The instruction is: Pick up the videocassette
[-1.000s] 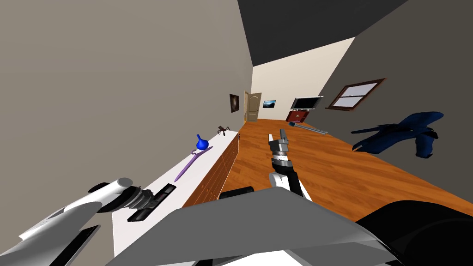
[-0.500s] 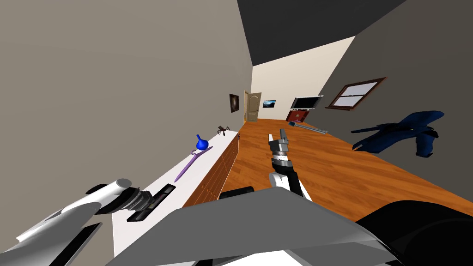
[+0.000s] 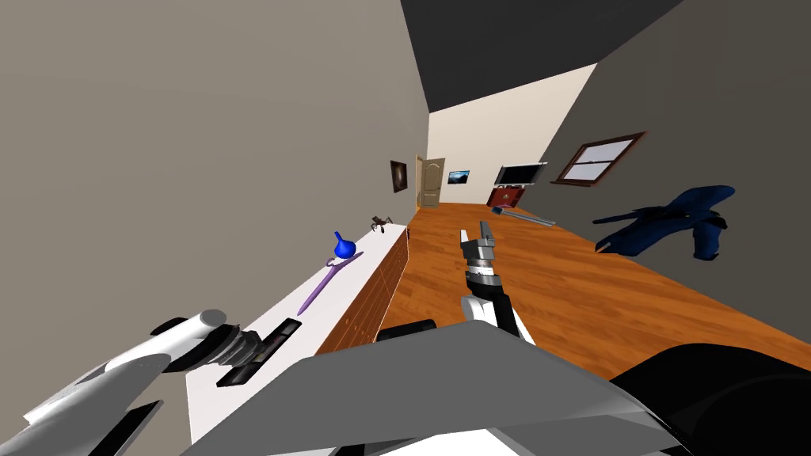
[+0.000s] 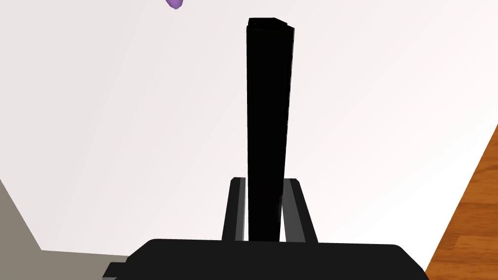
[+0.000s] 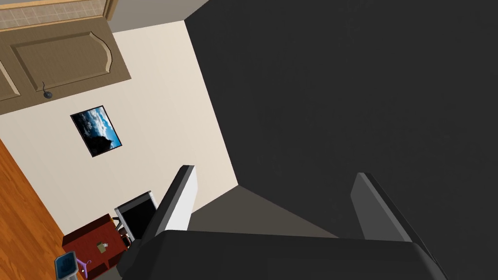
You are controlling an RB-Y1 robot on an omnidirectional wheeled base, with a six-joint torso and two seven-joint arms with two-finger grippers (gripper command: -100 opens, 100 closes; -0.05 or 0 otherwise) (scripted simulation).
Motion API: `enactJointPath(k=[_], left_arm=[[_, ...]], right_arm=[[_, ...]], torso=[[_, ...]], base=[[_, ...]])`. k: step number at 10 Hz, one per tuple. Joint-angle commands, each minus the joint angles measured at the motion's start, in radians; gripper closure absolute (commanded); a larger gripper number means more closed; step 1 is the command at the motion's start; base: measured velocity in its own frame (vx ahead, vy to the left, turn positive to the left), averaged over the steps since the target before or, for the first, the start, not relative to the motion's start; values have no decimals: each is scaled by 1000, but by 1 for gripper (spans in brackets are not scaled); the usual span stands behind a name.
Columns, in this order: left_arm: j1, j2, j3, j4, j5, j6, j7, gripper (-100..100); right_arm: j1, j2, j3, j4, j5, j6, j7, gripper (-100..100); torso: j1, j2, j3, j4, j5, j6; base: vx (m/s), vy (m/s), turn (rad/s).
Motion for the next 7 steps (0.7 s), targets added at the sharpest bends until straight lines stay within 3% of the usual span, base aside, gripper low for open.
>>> enactJointPath(k=[1, 2, 3, 4, 5, 6, 7], left_arm=[[-16, -47, 32, -15, -27, 12, 6, 100], [-16, -47, 32, -15, -27, 12, 6, 100], [43, -92, 77, -80, -76, 66, 72, 100], [34, -109, 99, -52, -76, 66, 72, 100], [38, -112, 101, -40, -76, 66, 72, 100], [51, -112, 101, -116, -76, 66, 72, 100], [51, -112, 101, -145, -76, 66, 72, 100]], right_arm=[[0, 0, 0, 0, 0, 0, 0, 0], [0, 0, 0, 0, 0, 0, 0, 0], [0, 0, 0, 0, 0, 0, 0, 0], [0, 0, 0, 0, 0, 0, 0, 0], [0, 0, 0, 0, 0, 0, 0, 0], [0, 0, 0, 0, 0, 0, 0, 0], [0, 0, 0, 0, 0, 0, 0, 0]], torso=[[0, 0, 0, 0, 0, 0], [4, -2, -1, 0, 4, 3], [3, -6, -4, -1, 6, 5], [6, -9, -6, -3, 13, 9], [9, -12, -9, -5, 22, 12], [7, -14, -11, -8, 26, 10], [5, -17, -12, -9, 26, 11]], base=[[-62, 135, -204], [-35, 60, -43], [-41, 93, -274], [-48, 120, -239], [-29, 53, -73], [-13, -8, 32], [0, -29, 22]])
